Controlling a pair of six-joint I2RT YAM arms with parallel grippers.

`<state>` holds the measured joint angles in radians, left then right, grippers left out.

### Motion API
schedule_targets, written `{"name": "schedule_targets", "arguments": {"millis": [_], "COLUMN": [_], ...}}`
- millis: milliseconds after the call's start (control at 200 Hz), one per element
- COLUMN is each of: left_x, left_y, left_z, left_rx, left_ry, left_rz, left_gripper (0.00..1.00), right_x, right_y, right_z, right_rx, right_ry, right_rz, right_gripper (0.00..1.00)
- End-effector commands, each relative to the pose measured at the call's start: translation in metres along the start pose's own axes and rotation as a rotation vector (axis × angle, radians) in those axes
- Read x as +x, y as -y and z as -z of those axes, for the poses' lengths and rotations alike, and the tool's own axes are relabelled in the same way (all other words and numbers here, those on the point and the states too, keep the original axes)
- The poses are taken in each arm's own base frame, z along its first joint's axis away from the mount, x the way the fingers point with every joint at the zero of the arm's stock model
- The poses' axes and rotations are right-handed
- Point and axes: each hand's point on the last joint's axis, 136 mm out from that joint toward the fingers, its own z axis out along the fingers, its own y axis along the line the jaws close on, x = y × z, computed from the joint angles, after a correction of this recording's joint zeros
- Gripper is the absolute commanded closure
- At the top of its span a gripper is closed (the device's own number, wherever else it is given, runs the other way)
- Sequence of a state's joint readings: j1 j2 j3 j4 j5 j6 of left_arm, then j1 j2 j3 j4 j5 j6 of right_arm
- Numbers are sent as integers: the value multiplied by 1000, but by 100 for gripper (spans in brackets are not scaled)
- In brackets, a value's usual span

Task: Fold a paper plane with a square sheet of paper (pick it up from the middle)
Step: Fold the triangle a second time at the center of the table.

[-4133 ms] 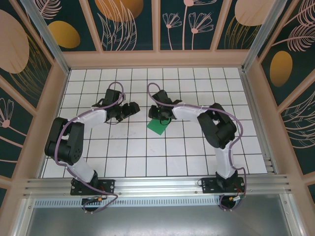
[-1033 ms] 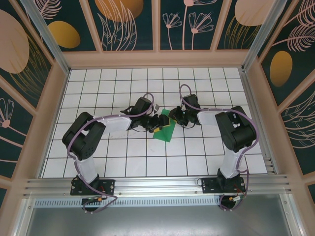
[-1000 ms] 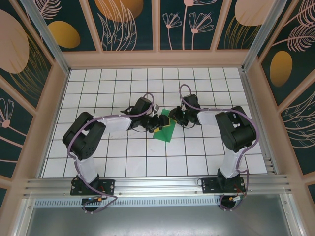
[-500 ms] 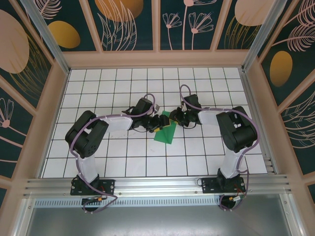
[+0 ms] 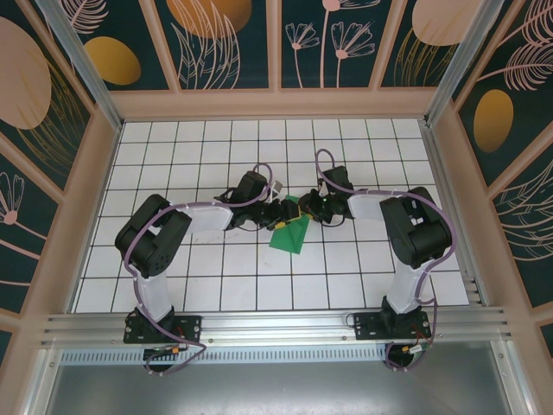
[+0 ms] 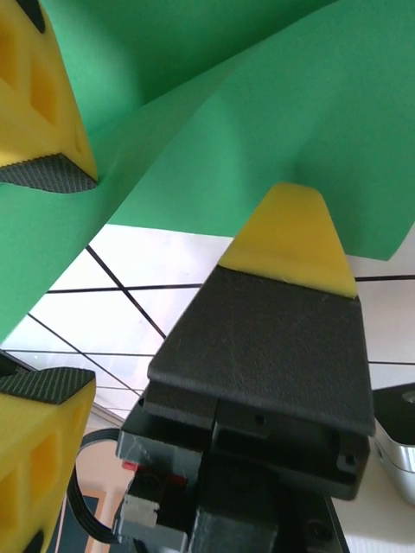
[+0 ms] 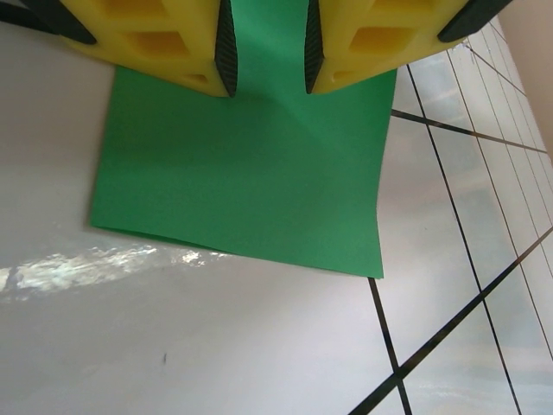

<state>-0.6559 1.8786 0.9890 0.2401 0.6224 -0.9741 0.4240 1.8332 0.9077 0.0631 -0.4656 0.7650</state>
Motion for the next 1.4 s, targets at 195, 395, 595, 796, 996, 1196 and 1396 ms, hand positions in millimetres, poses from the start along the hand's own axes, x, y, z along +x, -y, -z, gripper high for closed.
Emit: {"name": "schedule_targets", "arguments": {"millis": [195, 395, 595, 796, 996, 1196, 1396], "left_x": [-3, -4, -5, -6, -6, -7, -7], "left_y": [-2, -13, -17, -18, -19, -18, -17], "left_z": [-5, -9, -11, -12, -12, -12, -11], "left_rx": [12, -28, -46, -54, -55, -50, -47], "left_ry": [15, 17, 18, 22, 21, 24, 25], "left_rz": [30, 54, 65, 72, 75, 77, 78], "left_gripper": [48, 53, 54, 55, 56, 56, 56], "right_x": [6, -1, 4, 26, 53, 63, 70], "right_y": [0, -21, -19, -15, -28, -23, -22], "right_z": [11, 29, 46, 66, 77, 61, 52], "right_rx": [-32, -147, -160, -199, -288, -227, -215], "right_ry": [-30, -20, 8, 27, -40, -93, -126], "right_rz": [-33, -20, -7, 103, 232, 259, 271], "right_gripper": [75, 76, 71, 63, 57, 56, 65]}}
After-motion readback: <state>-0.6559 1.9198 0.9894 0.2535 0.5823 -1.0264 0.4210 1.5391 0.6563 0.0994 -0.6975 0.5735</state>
